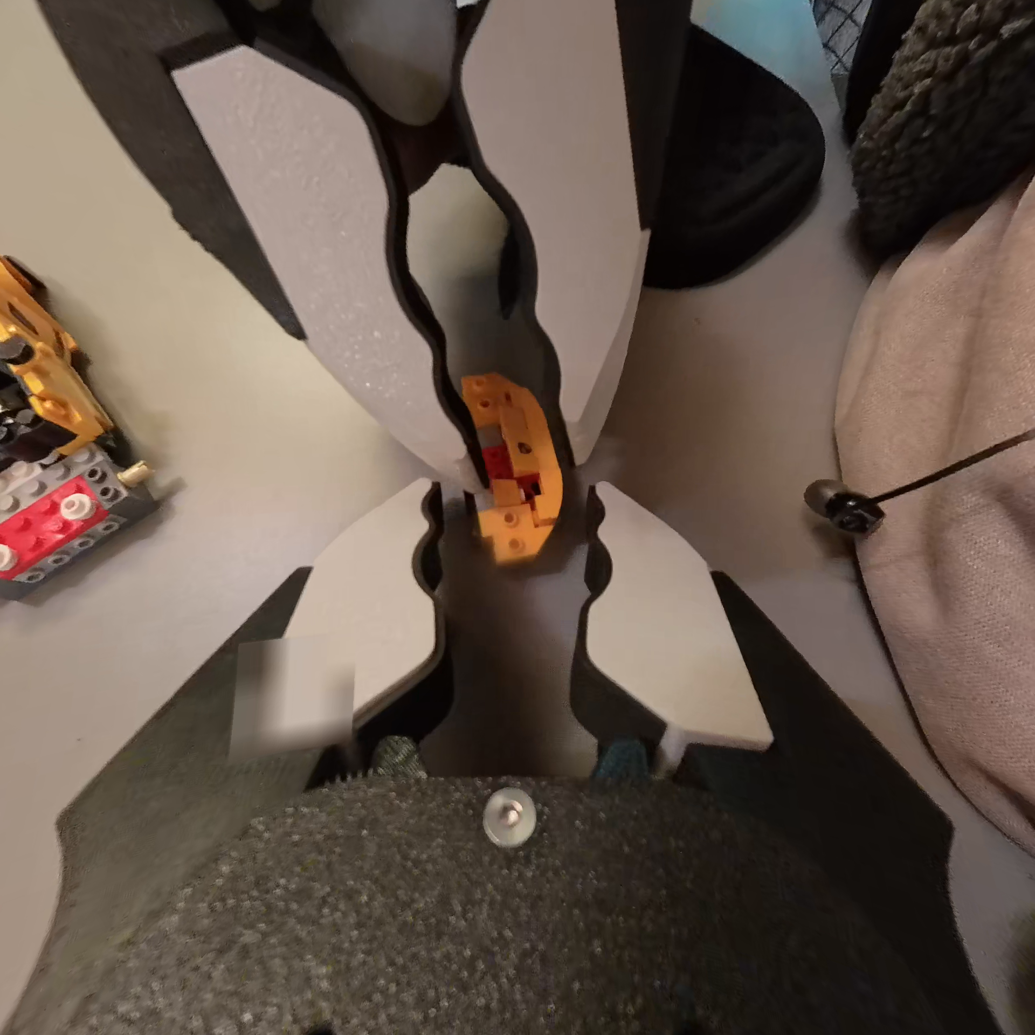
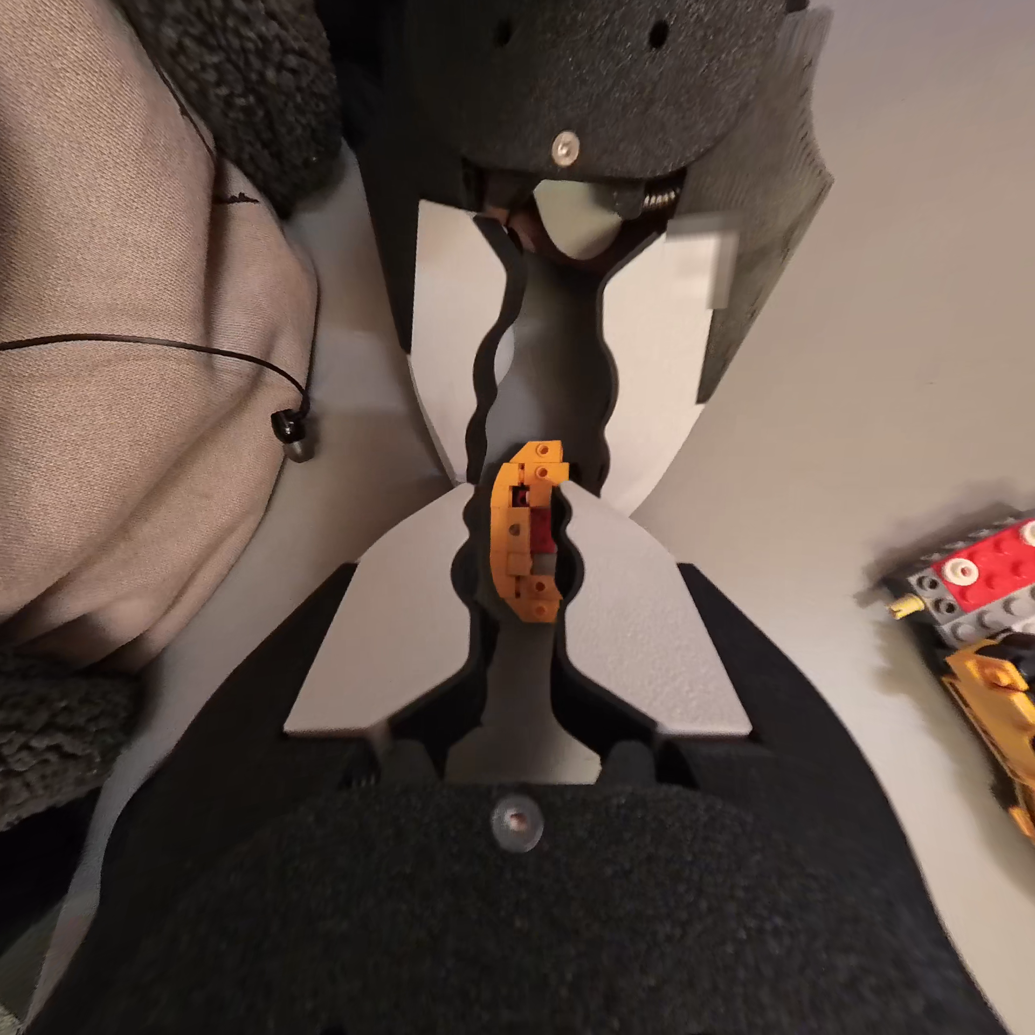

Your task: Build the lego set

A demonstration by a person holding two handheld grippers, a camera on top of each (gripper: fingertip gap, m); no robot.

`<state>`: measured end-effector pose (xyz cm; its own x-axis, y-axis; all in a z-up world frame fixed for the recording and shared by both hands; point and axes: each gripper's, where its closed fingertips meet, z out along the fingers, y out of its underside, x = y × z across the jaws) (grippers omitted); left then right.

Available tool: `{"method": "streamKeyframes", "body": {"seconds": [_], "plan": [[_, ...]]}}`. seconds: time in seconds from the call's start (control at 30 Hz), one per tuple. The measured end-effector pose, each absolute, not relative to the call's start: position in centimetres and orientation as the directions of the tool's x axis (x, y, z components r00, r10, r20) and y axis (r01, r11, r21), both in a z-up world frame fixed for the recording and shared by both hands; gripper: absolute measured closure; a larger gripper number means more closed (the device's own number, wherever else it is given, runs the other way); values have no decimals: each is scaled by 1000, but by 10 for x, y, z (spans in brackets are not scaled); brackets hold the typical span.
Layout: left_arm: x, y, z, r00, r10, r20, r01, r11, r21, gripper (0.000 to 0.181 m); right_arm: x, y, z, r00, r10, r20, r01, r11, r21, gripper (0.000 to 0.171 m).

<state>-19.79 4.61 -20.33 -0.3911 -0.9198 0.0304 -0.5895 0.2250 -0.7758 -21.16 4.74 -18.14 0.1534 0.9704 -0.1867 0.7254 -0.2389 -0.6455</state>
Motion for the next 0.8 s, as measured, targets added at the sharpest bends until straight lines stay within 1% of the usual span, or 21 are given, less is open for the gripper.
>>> {"method": "streamKeyframes", "body": {"seconds": [0.13, 0.27, 0.37, 0.5, 0.53, 0.63, 0.73, 0.8], "plan": [[-197, 47, -200, -382, -923, 47, -581, 200, -789, 139, -211, 48, -185, 173, 969, -175, 737, -245, -630, 150], [-197, 47, -204, -376, -926, 30, -596, 217, -773, 149, -209, 48, -188, 172, 971, -164, 758, -236, -608, 150], [-197, 48, -204, -371, -928, 33, -599, 212, -772, 149, -202, 42, -188, 148, 981, -128, 785, -195, -588, 149], [-198, 47, -204, -374, -926, 57, -605, 197, -772, 149, -197, 40, -198, 133, 991, 17, 841, -104, -530, 150], [-199, 46, -204, -380, -922, 69, -606, 192, -772, 147, -197, 43, -199, 132, 989, 72, 844, -74, -531, 155], [-203, 45, -196, -397, -907, 137, -597, 142, -790, 142, -195, 42, -199, 87, 977, 193, 858, 25, -513, 155], [-206, 54, -187, -395, -901, 178, -596, 105, -796, 144, -196, 37, -198, 38, 967, 251, 858, 97, -504, 156], [-211, 54, -186, -432, -883, 182, -613, 140, -777, 145, -198, 37, -195, 2, 952, 307, 852, 160, -499, 156]]}}
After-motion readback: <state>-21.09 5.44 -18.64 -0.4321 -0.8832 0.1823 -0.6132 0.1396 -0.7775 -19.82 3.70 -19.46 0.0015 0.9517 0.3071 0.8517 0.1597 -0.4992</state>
